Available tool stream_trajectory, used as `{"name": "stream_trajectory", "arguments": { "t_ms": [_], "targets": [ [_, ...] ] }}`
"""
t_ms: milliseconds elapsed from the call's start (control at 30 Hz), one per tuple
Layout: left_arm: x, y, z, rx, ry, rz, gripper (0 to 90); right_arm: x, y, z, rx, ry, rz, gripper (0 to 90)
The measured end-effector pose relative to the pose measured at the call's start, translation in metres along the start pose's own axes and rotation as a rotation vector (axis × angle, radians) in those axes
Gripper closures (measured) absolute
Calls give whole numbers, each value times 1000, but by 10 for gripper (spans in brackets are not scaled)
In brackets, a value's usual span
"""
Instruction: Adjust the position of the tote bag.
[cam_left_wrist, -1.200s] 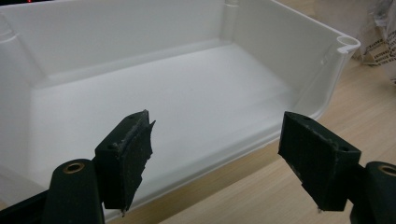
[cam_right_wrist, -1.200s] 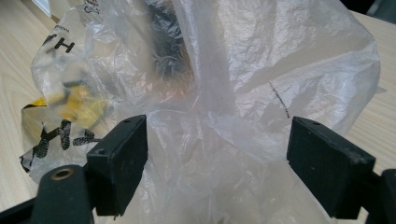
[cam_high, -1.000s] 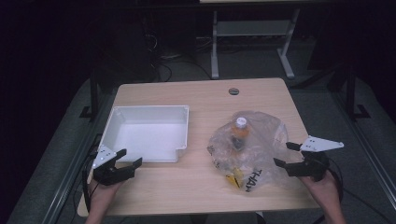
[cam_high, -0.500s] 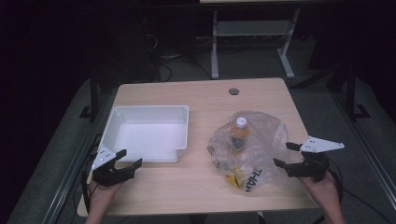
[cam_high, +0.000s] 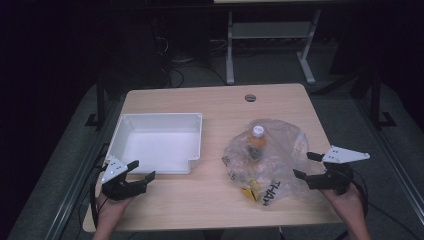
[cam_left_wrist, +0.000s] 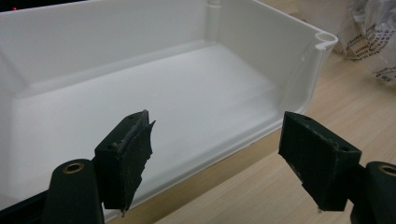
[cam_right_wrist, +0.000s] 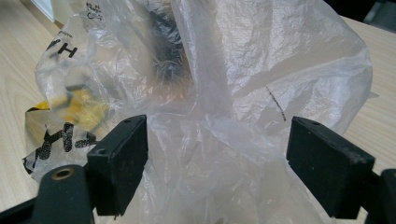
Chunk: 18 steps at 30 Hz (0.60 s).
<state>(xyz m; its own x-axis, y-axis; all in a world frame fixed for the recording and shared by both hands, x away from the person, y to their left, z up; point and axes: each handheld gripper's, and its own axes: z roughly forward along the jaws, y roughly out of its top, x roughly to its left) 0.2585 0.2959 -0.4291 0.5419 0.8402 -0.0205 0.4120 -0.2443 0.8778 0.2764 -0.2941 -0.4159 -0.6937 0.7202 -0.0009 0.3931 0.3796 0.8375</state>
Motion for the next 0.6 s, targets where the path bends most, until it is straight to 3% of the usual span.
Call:
{"name": "stream_trajectory", "arguments": {
  "t_ms": [367,500,600],
  "targets": [
    [-6,1,2,-23,-67,17,230,0,-1,1,1,9,-1,201],
    [-9,2,2,-25,-97,49,224,0,0,2,3,11,-1,202],
    [-11,2,2,-31,-127,36,221,0,-1,2,6,14,-2,202]
  ]
}}
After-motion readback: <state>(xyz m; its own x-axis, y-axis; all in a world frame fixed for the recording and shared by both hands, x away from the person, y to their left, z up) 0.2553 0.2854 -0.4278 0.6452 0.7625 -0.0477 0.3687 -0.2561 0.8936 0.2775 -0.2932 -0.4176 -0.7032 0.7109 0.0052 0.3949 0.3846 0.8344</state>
